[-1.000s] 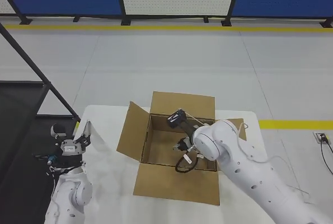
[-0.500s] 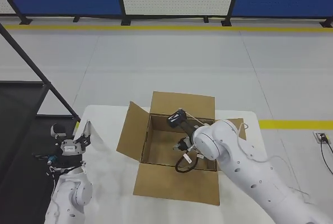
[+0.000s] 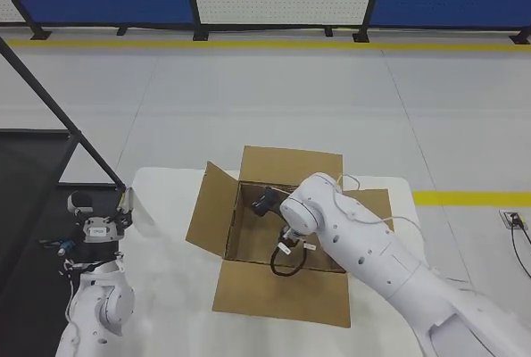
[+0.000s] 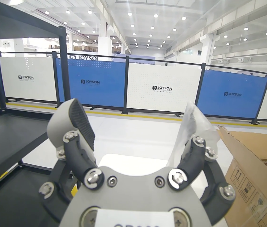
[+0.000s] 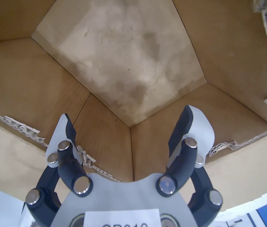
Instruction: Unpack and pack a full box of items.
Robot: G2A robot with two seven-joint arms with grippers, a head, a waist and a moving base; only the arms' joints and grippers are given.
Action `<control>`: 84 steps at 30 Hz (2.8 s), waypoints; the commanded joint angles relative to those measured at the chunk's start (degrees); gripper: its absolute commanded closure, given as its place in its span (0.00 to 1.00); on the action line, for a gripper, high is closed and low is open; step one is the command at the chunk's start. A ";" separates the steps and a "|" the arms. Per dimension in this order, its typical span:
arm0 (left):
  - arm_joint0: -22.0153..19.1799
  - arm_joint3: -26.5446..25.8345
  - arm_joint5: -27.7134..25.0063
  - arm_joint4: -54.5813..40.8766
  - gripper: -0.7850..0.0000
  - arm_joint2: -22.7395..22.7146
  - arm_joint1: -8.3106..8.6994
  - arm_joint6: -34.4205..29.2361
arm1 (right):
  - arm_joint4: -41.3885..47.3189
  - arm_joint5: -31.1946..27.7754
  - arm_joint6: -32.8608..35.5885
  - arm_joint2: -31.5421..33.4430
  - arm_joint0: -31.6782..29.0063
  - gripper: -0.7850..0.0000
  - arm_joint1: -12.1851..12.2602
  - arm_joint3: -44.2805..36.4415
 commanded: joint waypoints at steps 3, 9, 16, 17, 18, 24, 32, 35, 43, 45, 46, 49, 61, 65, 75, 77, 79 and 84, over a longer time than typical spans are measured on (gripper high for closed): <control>-0.27 -0.62 -0.47 0.13 0.00 -0.01 0.18 -0.89 | 0.12 -1.24 -1.53 -2.40 1.20 0.00 -2.58 4.55; -0.42 -0.93 -0.63 0.11 0.00 0.16 0.23 -2.09 | 0.28 -0.85 -2.63 -2.81 1.44 0.00 -3.43 6.24; -0.42 -0.93 -0.63 0.11 0.00 0.16 0.23 -2.09 | 0.28 -0.85 -2.63 -2.81 1.44 0.00 -3.43 6.24; -0.42 -0.93 -0.63 0.11 0.00 0.16 0.23 -2.09 | 0.28 -0.85 -2.63 -2.81 1.44 0.00 -3.43 6.24; -0.42 -0.93 -0.63 0.11 0.00 0.16 0.23 -2.09 | 0.28 -0.85 -2.63 -2.81 1.44 0.00 -3.43 6.24; -0.42 -0.93 -0.63 0.11 0.00 0.16 0.23 -2.09 | 0.28 -0.85 -2.63 -2.81 1.44 0.00 -3.43 6.24; -0.42 -0.93 -0.63 0.11 0.00 0.16 0.23 -2.09 | 0.28 -0.85 -2.63 -2.81 1.44 0.00 -3.43 6.24; -0.42 -0.93 -0.63 0.11 0.00 0.16 0.23 -2.09 | 0.28 -0.85 -2.63 -2.81 1.44 0.00 -3.43 6.24; -0.42 -0.93 -0.63 0.11 0.00 0.16 0.23 -2.09 | -0.03 -1.62 -3.47 -2.99 0.97 0.00 -3.42 5.91; -0.42 -0.93 -0.63 0.11 0.00 0.16 0.23 -2.09 | -1.04 -2.82 -3.67 -3.09 0.65 0.00 -3.34 6.00; -0.42 -0.93 -0.63 0.11 0.00 0.16 0.23 -2.09 | -1.11 -3.99 -3.25 -3.18 0.61 0.00 -3.39 5.81; 0.06 -1.74 0.15 -0.18 0.00 -0.08 0.25 -2.62 | -1.49 -6.28 -1.47 -3.77 0.34 0.00 -3.75 5.95; -0.62 -0.27 1.70 -1.11 0.00 0.12 0.39 -3.30 | -8.24 -19.44 -7.83 -6.81 -1.13 0.00 -4.74 7.18; -1.01 0.41 2.14 -1.48 0.00 0.40 0.39 -2.98 | -9.13 -24.16 -9.96 -6.76 -1.80 0.00 -4.47 7.57; -1.48 2.16 2.58 -2.40 0.00 0.87 0.42 -2.16 | -7.16 -30.09 -11.23 -4.69 -3.64 0.00 -2.21 2.69; -1.54 2.64 2.70 -2.56 0.00 0.85 0.44 -2.04 | -6.00 -30.79 -11.93 -4.71 -4.00 0.00 -1.49 1.52; -1.72 3.33 2.87 -2.86 0.00 0.72 0.47 -2.06 | -4.81 -30.10 -11.23 -5.06 -3.85 0.00 -0.80 1.30; -2.06 5.59 3.16 -3.39 0.00 0.15 0.58 -1.83 | -4.52 -28.41 -9.55 -5.24 -3.53 0.00 -0.57 1.15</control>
